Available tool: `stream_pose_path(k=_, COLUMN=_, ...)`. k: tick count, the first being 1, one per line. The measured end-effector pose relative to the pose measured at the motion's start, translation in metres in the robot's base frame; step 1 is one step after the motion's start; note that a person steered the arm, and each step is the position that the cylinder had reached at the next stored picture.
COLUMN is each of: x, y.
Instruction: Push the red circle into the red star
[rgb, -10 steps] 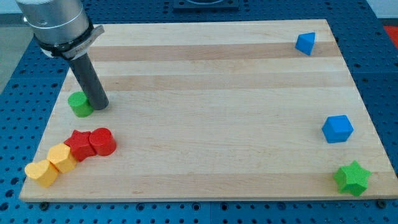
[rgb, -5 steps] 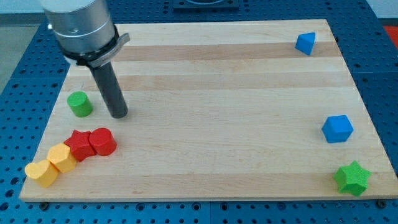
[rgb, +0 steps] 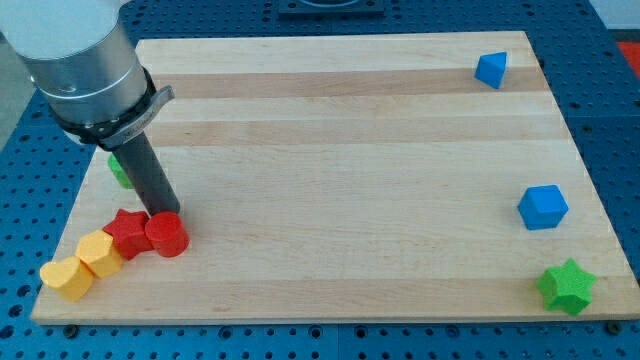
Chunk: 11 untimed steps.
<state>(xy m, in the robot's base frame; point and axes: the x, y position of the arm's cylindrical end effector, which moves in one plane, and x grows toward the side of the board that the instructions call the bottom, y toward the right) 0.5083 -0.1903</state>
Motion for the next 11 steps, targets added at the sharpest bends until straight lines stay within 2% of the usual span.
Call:
stream_pose_path(k=1, x=0.033, y=0.008)
stream_pose_path(k=4, x=0.042, y=0.008)
stream_pose_path(k=5, x=0.013, y=0.017)
stream_pose_path(k=9, x=0.007, y=0.058)
stream_pose_path(k=10, x=0.031, y=0.058)
stream_pose_path(k=11, x=0.036, y=0.058)
